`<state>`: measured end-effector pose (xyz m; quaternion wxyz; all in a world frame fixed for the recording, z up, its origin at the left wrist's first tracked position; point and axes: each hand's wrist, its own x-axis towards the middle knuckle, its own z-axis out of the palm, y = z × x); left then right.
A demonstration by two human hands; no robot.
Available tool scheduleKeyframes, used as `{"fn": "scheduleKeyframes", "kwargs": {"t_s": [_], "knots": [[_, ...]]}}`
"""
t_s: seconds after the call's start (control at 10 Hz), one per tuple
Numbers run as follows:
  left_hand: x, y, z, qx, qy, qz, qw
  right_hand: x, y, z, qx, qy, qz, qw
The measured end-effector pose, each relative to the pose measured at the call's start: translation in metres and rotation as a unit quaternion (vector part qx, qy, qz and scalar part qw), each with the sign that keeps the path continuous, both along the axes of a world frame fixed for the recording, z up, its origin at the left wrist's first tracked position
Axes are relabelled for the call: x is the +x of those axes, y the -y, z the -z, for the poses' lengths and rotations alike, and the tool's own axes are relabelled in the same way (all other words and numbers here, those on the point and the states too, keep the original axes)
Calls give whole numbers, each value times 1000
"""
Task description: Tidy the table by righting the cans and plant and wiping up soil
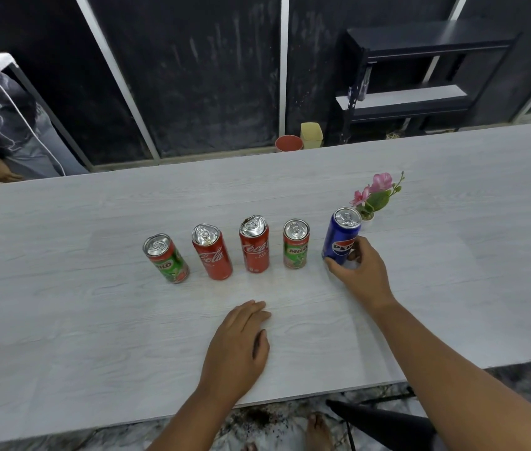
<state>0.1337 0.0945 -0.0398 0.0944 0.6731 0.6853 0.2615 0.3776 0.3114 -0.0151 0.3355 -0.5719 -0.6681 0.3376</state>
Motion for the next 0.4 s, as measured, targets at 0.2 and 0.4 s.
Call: {"fn": "scheduleKeyframes", "kwargs": {"t_s": [0.2,0.4], "knots": [[0,-1,-1,4,5,5,1000,-3,1,-2,1,2,-2,1000],[-1,2,2,18,15,7,1000,18,5,-1,-63,-59,-18,996]]}}
